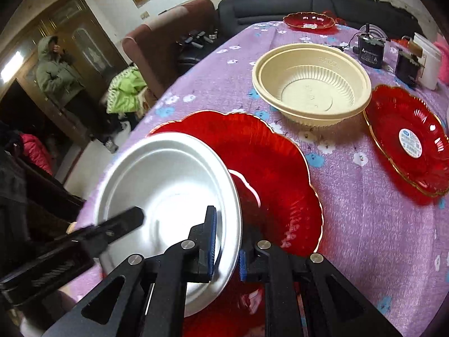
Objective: Organize plates and bowls
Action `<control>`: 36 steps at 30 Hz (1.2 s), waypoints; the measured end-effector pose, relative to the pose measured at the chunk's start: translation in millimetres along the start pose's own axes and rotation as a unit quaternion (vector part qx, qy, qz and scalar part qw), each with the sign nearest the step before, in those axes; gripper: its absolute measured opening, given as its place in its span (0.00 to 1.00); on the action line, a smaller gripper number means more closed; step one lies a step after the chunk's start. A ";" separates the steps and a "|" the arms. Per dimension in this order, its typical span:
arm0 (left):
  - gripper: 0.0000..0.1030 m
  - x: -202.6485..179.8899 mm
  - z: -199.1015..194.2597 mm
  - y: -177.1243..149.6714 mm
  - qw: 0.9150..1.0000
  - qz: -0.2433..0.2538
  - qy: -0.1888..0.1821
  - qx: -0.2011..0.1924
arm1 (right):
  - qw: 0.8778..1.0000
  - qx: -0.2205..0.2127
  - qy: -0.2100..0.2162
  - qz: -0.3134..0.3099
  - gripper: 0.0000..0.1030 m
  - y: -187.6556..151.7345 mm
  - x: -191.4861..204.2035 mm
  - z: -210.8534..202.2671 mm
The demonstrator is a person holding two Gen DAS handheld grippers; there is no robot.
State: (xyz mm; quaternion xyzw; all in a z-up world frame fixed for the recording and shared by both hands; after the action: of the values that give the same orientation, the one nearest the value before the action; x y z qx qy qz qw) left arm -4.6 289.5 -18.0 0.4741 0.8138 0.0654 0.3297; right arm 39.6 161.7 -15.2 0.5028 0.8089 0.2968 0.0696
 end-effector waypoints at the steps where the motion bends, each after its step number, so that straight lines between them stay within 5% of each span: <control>1: 0.37 0.8 -3.9 1.8 1.000 0.002 0.003 -0.010 | 1.000 0.002 -0.006 -0.003 0.14 1.6 -2.6 2.2; 10: 0.71 0.8 -65.7 12.1 0.994 -0.017 -0.013 -0.103 | 0.999 -0.023 -0.035 -0.005 0.19 4.2 -10.3 -5.2; 15: 0.75 -9.2 -83.4 1.4 0.993 -0.026 -0.016 -0.114 | 0.997 -0.069 -0.035 0.002 0.41 2.3 -14.5 -39.9; 18: 0.76 -24.5 -86.1 -12.1 0.994 -0.011 -0.015 -0.111 | 0.995 -0.097 -0.039 0.008 0.46 -4.3 -20.6 -66.5; 23: 0.76 -60.9 -79.0 -44.6 0.996 0.028 -0.016 -0.088 | 0.991 -0.123 -0.052 0.027 0.57 -27.9 -45.2 -104.9; 36: 0.76 -146.2 -22.9 -148.2 0.990 0.133 -0.025 0.043 | 0.973 -0.123 -0.119 0.152 0.56 -137.1 -174.5 -178.0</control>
State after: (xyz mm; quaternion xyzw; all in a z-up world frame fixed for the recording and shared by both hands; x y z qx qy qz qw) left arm -77.6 94.8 7.0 0.5932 0.7370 0.0617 0.3179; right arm -54.9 -104.0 21.9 0.6394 0.6660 0.3392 0.1808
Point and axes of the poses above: each gripper's, at about its wrist camera, not at the fingertips, and z roughly the way its jaws point, x to its left, y to its top, the point moved 7 cm from there along z, roughly the way its jaws point, and after that the axes turned 10 degrees about -z, right-handed, at the moved point
